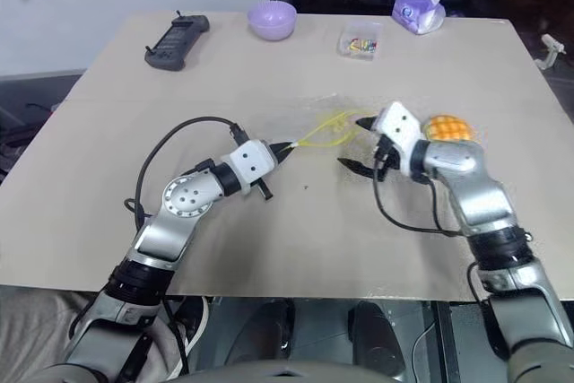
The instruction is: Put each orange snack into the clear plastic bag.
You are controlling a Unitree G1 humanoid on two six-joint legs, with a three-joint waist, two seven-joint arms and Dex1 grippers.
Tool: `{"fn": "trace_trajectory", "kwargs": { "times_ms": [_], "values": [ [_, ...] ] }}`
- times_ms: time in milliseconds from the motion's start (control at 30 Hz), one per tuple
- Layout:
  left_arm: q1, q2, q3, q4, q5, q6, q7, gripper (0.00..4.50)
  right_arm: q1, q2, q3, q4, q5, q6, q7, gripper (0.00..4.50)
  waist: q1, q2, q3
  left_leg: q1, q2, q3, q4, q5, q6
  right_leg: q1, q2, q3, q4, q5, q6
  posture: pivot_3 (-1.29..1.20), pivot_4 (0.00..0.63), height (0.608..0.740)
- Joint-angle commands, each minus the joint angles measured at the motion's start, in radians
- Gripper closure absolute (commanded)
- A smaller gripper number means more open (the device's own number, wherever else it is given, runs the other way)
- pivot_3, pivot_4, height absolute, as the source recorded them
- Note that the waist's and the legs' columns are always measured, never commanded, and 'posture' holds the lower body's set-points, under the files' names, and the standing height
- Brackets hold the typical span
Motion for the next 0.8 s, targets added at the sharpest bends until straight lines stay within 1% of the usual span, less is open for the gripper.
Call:
{"fn": "trace_trajectory", "kwargs": {
  "times_ms": [33,100,200,333,400,467,567,667,733,800],
  "values": [
    [-0.001,-0.006,0.012,-0.024,-0.001,-0.005,0.014,4.5,-0.045,-0.036,-0.144,0.105,0.001,0.025,-0.11,0.07,0.0,0.0,0.0,0.0,0.0,0.0,0.0,0.0,0.0,0.0,0.0,0.0,0.0,0.0,0.0,0.0,0.15,0.74],
    [0.0,-0.009,0.01,-0.021,0.001,-0.007,0.015,4.5,-0.082,-0.048,-0.195,0.235,-0.039,0.007,-0.203,0.07,0.0,0.0,0.0,0.001,0.0,0.001,0.0,0.0,0.0,0.0,0.0,0.0,0.0,0.0,0.0,0.0,0.15,0.74],
    [0.0,-0.013,0.008,-0.015,0.003,-0.011,0.015,4.5,-0.118,-0.052,-0.226,0.365,-0.055,-0.001,-0.261,0.07,0.004,0.0,0.0,0.0,0.0,0.001,0.0,0.0,0.0,0.0,0.0,0.0,0.0,0.0,0.0,0.0,0.15,0.74],
    [-0.006,-0.014,0.005,-0.007,0.005,-0.016,0.016,4.5,-0.158,-0.04,-0.214,0.548,-0.104,-0.023,-0.311,0.07,-0.002,0.0,0.0,0.0,0.0,0.002,0.0,0.0,0.0,0.0,0.0,0.001,-0.001,0.0,0.0,0.0,0.15,0.74],
    [-0.01,-0.013,0.007,-0.002,0.006,-0.018,0.017,4.5,-0.185,-0.027,-0.221,0.633,-0.108,-0.005,-0.338,0.07,-0.003,0.0,0.0,0.0,0.0,0.003,0.0,0.0,0.0,0.0,0.0,0.002,-0.001,0.0,0.0,0.0,0.15,0.74],
    [-0.012,-0.012,0.009,0.001,0.007,-0.019,0.018,4.5,-0.208,-0.015,-0.236,0.699,-0.096,0.039,-0.354,0.07,-0.004,0.0,0.0,0.001,0.0,0.003,0.0,0.0,0.0,0.0,0.0,0.002,0.0,0.0,0.0,0.0,0.15,0.74],
    [-0.015,-0.012,0.01,0.006,0.008,-0.019,0.022,4.5,-0.214,-0.019,-0.206,0.754,-0.128,0.035,-0.353,0.07,-0.002,0.0,0.0,0.001,0.0,0.003,0.0,0.0,0.0,0.0,0.0,0.002,0.0,0.0,0.0,0.0,0.15,0.74],
    [-0.015,-0.013,0.009,0.007,0.008,-0.019,0.026,4.5,-0.217,-0.013,-0.213,0.767,-0.118,0.04,-0.345,0.9,-0.002,0.0,0.0,0.001,0.0,0.003,0.0,0.0,0.0,0.0,0.0,0.002,0.0,0.0,0.0,0.0,0.15,0.74],
    [-0.015,-0.013,0.009,0.008,0.007,-0.019,0.027,4.5,-0.216,-0.013,-0.213,0.763,-0.117,0.039,-0.34,1.7,-0.002,0.0,0.0,0.001,0.0,0.003,0.0,0.0,0.0,0.001,0.0,0.002,0.0,0.0,0.0,0.0,0.15,0.74],
    [-0.014,-0.014,0.008,0.008,0.007,-0.02,0.029,4.5,-0.215,-0.016,-0.212,0.757,-0.117,0.04,-0.337,2.68,-0.002,0.0,0.0,0.001,0.0,0.003,0.0,0.0,0.0,0.0,0.0,0.002,0.0,0.0,0.0,0.0,0.15,0.74]
  ]
}}
